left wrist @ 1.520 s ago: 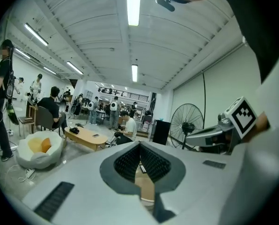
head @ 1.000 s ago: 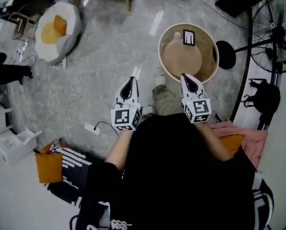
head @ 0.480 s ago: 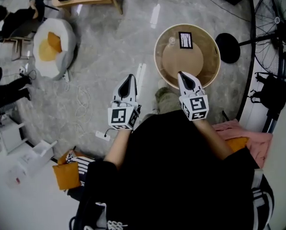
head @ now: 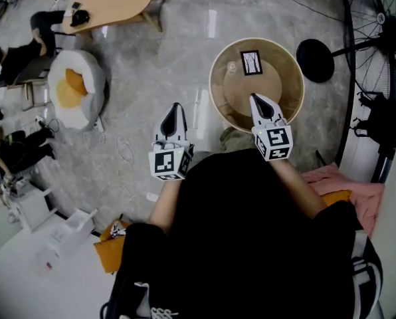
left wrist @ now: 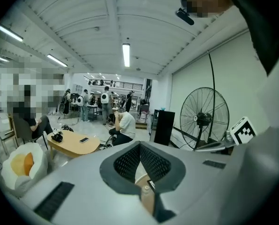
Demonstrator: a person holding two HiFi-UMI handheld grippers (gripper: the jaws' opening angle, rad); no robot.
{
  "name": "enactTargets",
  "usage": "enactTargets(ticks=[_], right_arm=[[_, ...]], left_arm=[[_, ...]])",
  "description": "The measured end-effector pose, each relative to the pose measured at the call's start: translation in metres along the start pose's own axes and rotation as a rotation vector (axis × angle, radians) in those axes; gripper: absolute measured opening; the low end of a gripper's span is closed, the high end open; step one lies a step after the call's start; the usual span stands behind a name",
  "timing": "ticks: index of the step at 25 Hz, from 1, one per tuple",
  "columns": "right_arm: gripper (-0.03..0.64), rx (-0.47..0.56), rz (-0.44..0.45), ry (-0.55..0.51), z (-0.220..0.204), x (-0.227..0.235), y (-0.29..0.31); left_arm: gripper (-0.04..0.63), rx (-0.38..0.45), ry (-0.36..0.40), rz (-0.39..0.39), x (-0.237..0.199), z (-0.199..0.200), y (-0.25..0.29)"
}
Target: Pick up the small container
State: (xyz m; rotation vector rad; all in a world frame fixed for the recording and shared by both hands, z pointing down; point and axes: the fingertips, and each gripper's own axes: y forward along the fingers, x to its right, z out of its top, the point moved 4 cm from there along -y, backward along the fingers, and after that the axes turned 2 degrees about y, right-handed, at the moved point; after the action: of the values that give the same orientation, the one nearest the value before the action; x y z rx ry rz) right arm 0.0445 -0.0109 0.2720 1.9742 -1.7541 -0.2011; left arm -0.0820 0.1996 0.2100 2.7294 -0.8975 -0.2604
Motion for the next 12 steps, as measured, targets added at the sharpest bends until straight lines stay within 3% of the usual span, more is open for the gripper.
enactTargets(ticks=[4,12], right_arm=[[0.017,0.009,-0.035,0.019,0.01,0.02,0.005],[0.017,0.061,-0.089,0.018,0.022,0.026,0.007]], left_arm=[[0.02,-0.016,-0.009,0.002,-0.006,0.002,0.02],[0.02,-0.043,-0.009,-0.071,-0.011,-0.003,0.074]])
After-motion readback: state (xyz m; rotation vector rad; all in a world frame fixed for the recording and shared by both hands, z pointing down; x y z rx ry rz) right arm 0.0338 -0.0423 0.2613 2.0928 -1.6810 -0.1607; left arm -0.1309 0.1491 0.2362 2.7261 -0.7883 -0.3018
